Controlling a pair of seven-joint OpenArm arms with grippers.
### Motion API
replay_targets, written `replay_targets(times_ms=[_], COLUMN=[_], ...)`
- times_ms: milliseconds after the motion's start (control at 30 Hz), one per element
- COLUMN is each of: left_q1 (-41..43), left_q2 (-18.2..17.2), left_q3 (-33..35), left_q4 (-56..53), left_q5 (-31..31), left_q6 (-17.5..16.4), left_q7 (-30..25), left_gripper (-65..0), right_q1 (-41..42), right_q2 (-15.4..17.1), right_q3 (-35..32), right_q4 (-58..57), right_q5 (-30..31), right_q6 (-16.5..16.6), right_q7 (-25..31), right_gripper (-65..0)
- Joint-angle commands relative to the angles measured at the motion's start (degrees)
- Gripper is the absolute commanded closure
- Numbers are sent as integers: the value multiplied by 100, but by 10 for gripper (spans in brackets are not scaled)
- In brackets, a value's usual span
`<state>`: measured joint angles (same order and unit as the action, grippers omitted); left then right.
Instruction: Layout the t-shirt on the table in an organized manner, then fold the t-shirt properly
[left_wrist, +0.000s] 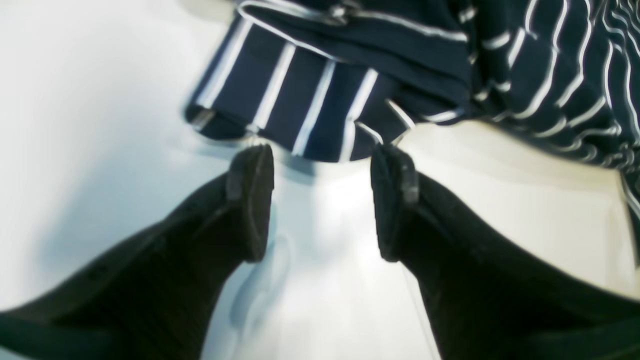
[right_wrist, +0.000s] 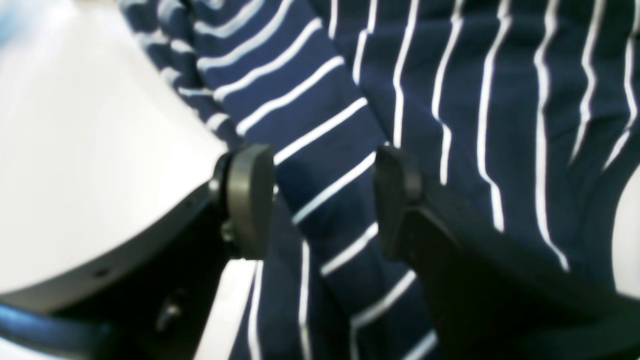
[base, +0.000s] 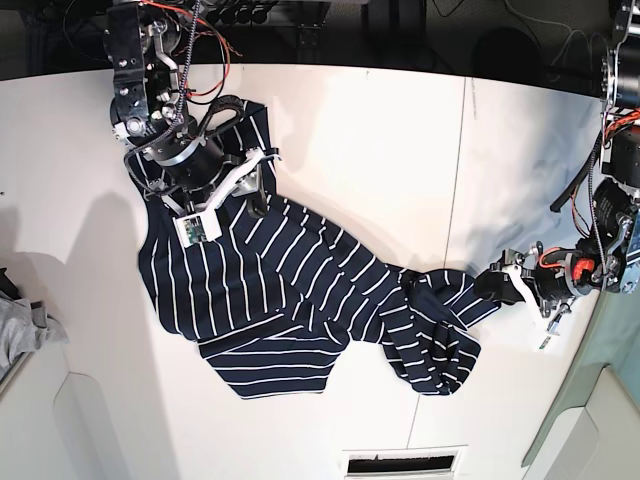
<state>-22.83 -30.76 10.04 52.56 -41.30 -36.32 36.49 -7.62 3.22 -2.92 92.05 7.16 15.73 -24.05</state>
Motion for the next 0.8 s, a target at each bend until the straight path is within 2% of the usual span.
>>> replay_targets(times_ms=[0, 67, 200, 267, 400, 533, 633, 667, 700, 767], left_q1=[-37, 85, 109, 107, 107, 107, 109, 107, 107, 107], left_q2=[-13, 142, 483, 621, 828, 990, 1113, 1141, 1167, 1187], left_q3=[-39, -42, -42, -42, -42, -39, -39, -31, -31, -31], left_q4=[87, 87, 87, 87, 87, 85, 85, 85, 85, 85], left_q5=[22, 426, 1322, 1705, 2253, 2551, 2728, 2758, 2833, 2990], left_q6=[-35, 116, 949, 1204, 1617, 1696, 1971, 2065, 2131, 2203], left_q7=[-205, -605, -1338, -1576, -1766, -2048, -2087, -2090, -2092, -2083], left_gripper=[-335, -335, -335, -335, -335, -335, -328, -302, -245, -67], right_q1=[-87, -245, -463, -564, -769, -813, -815, -817, -817, -813], right_q2=[-7, -15, -22, -22, -22, -22, -22, -22, -24, -22], right_q3=[9, -2, -33, -33, -33, -33, -33, -33, -33, -33], right_q4=[125, 138, 138, 138, 138, 138, 138, 131, 122, 96], right_q5=[138, 229, 229, 229, 232, 232, 229, 229, 229, 223], right_q6=[105, 164, 273, 269, 271, 271, 269, 269, 267, 247], right_q7=[109, 103, 105, 107, 107, 116, 114, 109, 111, 116], right_gripper=[-317, -317, -317, -317, -317, -317, -317, -317, -317, -316])
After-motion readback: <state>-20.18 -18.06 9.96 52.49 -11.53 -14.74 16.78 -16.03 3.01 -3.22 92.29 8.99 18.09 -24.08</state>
